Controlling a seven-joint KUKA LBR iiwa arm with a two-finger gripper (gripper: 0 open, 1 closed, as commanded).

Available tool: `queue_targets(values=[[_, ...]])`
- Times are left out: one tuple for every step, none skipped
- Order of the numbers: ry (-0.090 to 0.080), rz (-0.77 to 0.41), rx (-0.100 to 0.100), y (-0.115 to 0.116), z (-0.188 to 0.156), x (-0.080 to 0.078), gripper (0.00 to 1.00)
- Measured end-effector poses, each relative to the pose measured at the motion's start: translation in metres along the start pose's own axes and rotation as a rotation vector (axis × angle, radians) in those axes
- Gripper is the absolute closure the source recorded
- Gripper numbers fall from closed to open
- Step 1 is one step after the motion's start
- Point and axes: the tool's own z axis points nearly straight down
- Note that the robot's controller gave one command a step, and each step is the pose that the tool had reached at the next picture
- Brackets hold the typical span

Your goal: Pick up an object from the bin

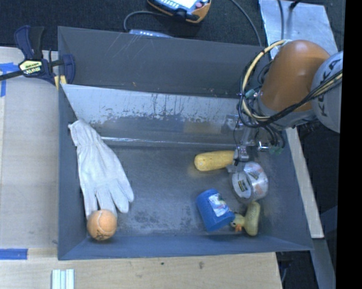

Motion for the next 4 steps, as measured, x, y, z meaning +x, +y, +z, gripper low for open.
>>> queue_targets(values=[[-0.007,-0.001,0.001,0.000,-0.005,-0.001,0.00],[-0.015,-0.183,0.004,0.013,0.025,0.006,0.00],[-0.010,-0.284,0.002,0.046,0.073,0.010,1.00],[-0.010,-0.284,0.002,0.046,0.073,0.010,1.00]])
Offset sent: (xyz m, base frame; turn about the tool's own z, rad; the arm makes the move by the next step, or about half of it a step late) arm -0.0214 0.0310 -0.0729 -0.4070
